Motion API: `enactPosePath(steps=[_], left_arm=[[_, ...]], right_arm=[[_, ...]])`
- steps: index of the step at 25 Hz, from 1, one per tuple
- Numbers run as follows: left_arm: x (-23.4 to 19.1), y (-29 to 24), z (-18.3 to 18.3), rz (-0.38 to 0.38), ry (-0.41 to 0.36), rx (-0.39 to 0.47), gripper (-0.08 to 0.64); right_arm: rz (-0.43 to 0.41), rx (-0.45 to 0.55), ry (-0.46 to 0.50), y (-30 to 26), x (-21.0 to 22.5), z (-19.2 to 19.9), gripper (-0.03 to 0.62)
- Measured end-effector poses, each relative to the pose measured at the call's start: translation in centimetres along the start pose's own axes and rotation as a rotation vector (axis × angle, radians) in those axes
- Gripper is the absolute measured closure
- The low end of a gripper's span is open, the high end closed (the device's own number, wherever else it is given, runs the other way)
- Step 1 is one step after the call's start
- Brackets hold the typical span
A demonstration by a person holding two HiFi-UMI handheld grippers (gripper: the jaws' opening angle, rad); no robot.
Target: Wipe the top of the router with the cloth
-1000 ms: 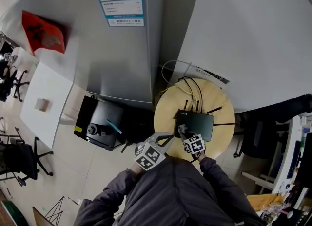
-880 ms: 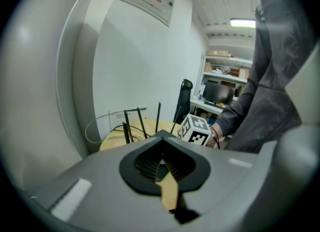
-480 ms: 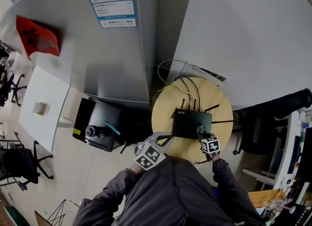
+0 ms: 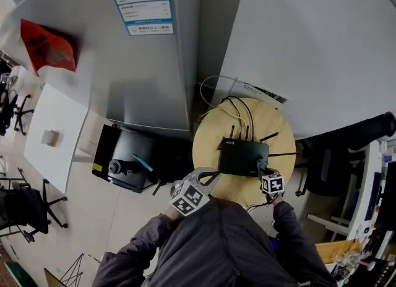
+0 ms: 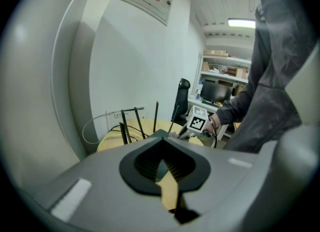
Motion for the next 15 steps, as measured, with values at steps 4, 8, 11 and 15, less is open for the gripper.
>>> enactPosePath(steps=[4,8,11,15], left_arm=[[0.0,-0.2,0.4,0.002,0.006,-0.006,0.560],[0.2,-0.3,0.3,0.005,-0.002,-0.008,0.560],[0.1,-0.3,0.4,0.002,0.000,-0.011,0.560],[0.0,0.0,0.6,-0.005,0.002,-0.014,0.560]], right_arm=[[-0.145,0.084,0.104,0.3,-6.6,-2.8,0.563],[-0.276,0.072,0.227,-1.1,-14.0,-3.4,0.563],[-0.336,0.030,0.299,-2.5,-18.0,-2.7,0.563],[-0.366,0.006,0.313,-4.0,-20.1,-2.7,0.563]])
Point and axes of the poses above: the fingertips, and each gripper's own axes: y backward along the fingers, x to its right, z out of its underside, the point moved 1 cm from there along y, backward along the fingers
